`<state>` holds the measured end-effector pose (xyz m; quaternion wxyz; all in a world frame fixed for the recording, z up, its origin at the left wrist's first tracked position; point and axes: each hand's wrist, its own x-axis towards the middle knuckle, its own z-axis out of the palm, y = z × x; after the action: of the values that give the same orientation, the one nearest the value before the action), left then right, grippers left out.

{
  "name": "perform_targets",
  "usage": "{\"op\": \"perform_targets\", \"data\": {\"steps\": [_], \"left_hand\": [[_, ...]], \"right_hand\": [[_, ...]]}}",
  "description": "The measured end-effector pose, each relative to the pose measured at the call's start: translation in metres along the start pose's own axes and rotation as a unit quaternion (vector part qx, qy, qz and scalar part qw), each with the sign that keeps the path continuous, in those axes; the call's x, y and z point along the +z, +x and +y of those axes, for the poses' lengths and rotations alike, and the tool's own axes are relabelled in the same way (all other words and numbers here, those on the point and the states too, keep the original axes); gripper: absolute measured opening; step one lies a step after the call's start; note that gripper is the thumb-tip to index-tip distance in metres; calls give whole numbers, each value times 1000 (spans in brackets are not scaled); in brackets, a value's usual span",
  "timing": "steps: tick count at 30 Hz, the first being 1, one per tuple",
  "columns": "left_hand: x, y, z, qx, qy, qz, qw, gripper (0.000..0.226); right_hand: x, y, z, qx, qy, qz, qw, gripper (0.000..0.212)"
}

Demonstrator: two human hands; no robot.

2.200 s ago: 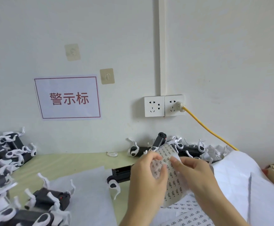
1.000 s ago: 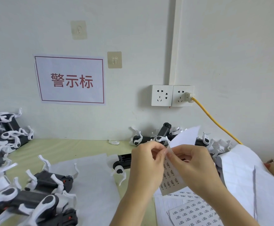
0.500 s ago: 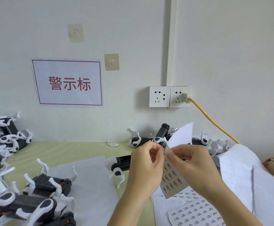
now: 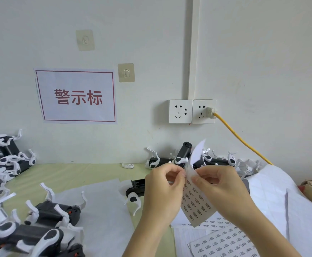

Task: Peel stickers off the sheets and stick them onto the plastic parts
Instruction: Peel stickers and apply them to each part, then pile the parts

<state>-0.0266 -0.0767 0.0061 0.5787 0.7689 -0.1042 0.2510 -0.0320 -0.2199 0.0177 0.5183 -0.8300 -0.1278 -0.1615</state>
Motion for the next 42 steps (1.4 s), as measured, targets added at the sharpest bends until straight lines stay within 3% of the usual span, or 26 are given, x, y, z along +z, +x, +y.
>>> {"op": "perform_targets", "data": {"steps": [5, 12, 15, 17, 20, 22, 24, 33, 37, 39, 42], "left_hand": [[-2, 2, -2, -44, -18, 60, 997, 16], [-4, 2, 0, -122, -110, 92, 982, 16], [-4, 1, 1, -134, -121, 103, 978, 15], [-4, 1, 1, -144, -125, 110, 975, 14], [-2, 1, 2, -156, -128, 115, 973, 15], [-1, 1, 2, -160, -131, 115, 972, 17], [-1, 1, 1, -165, -140, 118, 969, 17], [-1, 0, 4, -206, -206, 121, 949, 24], [-6, 2, 14, -216, -266, 42, 938, 24], [-11, 4, 14, -202, -224, 17, 953, 21], [-22, 9, 4, -154, -86, 73, 982, 27]], "right_hand": [[-8, 0, 4, 47, -28, 14, 998, 21], [-23, 5, 19, 163, -147, 99, 971, 27], [-23, 2, 18, 124, -234, 181, 947, 33], [-16, -1, 8, 49, -164, 218, 961, 29], [7, -9, -15, -58, -60, 114, 990, 36], [24, -16, -24, -114, -43, 38, 992, 54], [34, -19, -24, -139, -48, 15, 989, 66], [42, -18, -17, -163, -51, 3, 985, 56], [40, -16, -17, -169, -48, 25, 984, 56], [38, -13, -12, -132, -53, 56, 988, 43], [30, -7, -2, -42, -27, 103, 993, 27]]}}
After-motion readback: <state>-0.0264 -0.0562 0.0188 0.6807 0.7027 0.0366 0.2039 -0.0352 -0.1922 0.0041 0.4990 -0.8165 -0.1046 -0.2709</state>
